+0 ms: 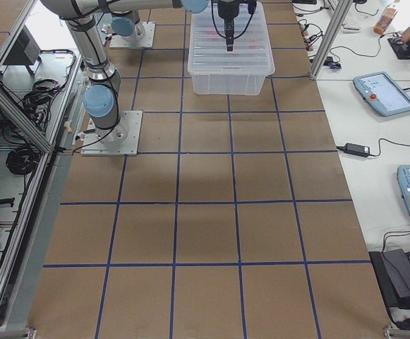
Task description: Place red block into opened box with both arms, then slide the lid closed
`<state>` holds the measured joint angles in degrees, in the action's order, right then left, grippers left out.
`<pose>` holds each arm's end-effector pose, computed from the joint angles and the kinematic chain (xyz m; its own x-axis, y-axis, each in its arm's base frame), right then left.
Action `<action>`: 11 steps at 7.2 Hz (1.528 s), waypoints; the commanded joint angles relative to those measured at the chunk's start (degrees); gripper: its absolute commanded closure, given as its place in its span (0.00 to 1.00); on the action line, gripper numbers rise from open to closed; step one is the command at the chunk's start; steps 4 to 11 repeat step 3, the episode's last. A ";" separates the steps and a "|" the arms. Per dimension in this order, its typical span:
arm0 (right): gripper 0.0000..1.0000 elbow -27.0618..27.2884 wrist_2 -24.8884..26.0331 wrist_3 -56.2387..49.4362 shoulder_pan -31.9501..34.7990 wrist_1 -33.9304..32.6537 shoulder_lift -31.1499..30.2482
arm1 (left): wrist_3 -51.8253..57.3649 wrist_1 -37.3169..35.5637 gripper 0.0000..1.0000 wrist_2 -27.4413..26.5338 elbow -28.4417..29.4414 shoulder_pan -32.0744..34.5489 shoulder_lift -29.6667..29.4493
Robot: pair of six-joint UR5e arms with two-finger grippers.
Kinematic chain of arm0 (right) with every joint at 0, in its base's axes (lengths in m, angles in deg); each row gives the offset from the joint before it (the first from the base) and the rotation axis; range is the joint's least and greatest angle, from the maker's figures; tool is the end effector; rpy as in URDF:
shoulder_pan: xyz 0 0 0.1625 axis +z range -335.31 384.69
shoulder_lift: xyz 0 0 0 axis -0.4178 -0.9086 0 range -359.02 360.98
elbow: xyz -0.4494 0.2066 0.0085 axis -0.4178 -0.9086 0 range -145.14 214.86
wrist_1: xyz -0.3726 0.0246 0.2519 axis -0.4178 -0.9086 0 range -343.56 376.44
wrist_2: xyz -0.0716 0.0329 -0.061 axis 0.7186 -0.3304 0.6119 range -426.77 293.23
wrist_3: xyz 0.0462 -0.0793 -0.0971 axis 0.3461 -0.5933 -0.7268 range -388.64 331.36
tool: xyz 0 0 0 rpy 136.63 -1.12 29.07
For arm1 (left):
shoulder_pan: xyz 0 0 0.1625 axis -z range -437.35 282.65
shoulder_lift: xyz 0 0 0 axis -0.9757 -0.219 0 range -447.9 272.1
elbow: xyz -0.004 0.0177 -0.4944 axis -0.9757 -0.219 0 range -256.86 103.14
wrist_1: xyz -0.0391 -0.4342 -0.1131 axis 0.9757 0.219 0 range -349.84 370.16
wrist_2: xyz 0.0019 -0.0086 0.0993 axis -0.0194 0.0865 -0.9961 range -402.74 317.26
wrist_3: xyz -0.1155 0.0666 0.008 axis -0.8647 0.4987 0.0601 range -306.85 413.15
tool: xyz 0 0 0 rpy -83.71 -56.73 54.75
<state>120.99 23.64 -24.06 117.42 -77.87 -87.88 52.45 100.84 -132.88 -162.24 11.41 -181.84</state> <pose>0.1587 -0.5479 0.5571 -0.9995 0.0327 -0.0028 0.0328 0.9919 -0.1226 -0.1207 -0.5666 0.5276 -0.9994 -0.0338 -0.0024 -0.0338 0.9994 0.0003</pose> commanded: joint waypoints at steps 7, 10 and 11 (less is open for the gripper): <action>0.00 0.00 0.03 -0.01 -0.09 0.09 0.00 | -0.09 0.11 0.00 -0.04 -0.31 0.19 0.08; 0.00 0.00 0.03 -0.01 -0.09 0.09 0.00 | -0.09 0.11 0.00 -0.04 -0.31 0.19 0.08; 0.00 0.00 0.03 -0.01 -0.09 0.09 0.00 | -0.09 0.11 0.00 -0.04 -0.31 0.19 0.08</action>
